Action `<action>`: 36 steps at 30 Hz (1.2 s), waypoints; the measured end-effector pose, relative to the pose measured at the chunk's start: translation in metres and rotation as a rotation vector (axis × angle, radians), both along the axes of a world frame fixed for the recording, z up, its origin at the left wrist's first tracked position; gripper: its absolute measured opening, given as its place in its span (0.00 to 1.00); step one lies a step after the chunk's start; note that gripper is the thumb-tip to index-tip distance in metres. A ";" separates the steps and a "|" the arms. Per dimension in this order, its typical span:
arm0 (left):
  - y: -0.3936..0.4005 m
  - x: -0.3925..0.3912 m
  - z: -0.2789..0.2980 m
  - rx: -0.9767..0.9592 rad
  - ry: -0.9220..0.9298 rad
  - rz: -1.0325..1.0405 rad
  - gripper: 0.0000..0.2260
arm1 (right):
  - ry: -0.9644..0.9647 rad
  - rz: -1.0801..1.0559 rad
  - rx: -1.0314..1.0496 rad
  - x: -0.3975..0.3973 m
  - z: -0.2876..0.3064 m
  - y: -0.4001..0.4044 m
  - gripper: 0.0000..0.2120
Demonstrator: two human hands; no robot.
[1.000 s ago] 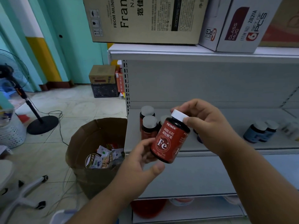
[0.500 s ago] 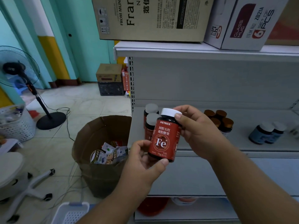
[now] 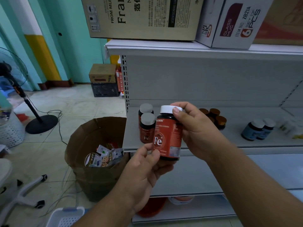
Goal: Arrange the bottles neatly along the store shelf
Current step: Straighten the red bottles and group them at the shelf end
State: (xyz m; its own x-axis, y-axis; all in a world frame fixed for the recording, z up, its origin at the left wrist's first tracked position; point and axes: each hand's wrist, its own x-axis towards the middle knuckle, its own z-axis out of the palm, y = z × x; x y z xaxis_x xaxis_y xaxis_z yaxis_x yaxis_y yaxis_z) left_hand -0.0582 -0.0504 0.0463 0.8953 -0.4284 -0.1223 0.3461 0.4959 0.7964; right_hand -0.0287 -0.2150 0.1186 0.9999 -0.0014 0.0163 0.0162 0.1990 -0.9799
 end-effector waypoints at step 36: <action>0.024 0.015 -0.003 -0.219 0.331 -0.082 0.26 | -0.101 -0.018 -0.267 -0.001 0.000 0.019 0.14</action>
State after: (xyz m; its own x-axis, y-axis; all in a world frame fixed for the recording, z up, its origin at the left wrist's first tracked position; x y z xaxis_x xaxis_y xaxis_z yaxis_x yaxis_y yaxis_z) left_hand -0.0434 -0.0260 0.0430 0.7844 -0.5450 -0.2959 0.6118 0.6015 0.5137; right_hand -0.0298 -0.1957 0.1183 0.9930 -0.0018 0.1181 0.1177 -0.0676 -0.9907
